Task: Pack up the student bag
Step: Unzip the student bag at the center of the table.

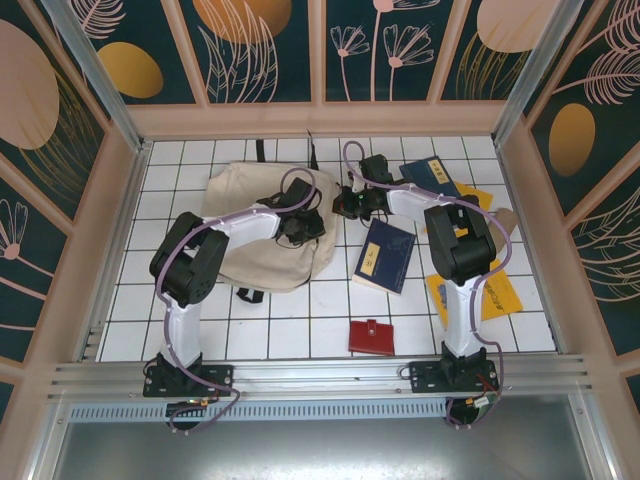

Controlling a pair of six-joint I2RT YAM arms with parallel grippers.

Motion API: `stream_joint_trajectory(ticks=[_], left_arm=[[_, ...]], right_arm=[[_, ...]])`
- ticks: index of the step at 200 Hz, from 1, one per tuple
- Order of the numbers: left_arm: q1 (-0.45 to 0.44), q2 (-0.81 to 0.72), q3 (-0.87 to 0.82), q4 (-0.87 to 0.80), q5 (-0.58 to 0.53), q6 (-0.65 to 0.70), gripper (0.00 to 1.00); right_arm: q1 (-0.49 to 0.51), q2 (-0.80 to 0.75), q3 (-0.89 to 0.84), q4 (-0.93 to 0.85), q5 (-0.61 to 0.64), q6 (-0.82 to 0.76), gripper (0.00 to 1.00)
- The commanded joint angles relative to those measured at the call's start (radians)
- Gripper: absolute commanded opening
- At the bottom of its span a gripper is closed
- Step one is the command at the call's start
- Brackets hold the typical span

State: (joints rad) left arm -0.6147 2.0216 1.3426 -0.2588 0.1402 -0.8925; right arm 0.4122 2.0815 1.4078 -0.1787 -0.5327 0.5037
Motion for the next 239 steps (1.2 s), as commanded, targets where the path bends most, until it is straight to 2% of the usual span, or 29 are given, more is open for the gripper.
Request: stream_joint_trajectory(ticks=[1,41,84,126,167,239], left_arm=[[0.0,0.037,0.029,-0.051,-0.047,0.017,0.09],[-0.001,-0.044,0.007,-0.058,-0.081,0.02,0.0],[-0.002,-0.204,-0.122,-0.047,-0.098,-0.004,0.0],[-0.002,-0.357,-0.272,-0.036,-0.1,-0.032,0.0],[-0.002,-0.42,-0.351,-0.023,-0.089,-0.049,0.0],[-0.001,-0.46,-0.404,-0.153,-0.268,-0.024,0.0]], right_arm=[[0.011,-0.059,-0.018,0.004,-0.046,0.002,0.0],[0.004,-0.059,-0.018,-0.019,0.076,-0.001,0.0],[-0.016,-0.017,0.017,-0.026,0.239,0.04,0.0],[-0.023,0.02,0.044,0.001,0.297,0.132,0.0],[-0.022,0.056,0.075,0.036,0.308,0.211,0.0],[-0.034,0.096,0.113,0.023,0.387,0.226,0.0]])
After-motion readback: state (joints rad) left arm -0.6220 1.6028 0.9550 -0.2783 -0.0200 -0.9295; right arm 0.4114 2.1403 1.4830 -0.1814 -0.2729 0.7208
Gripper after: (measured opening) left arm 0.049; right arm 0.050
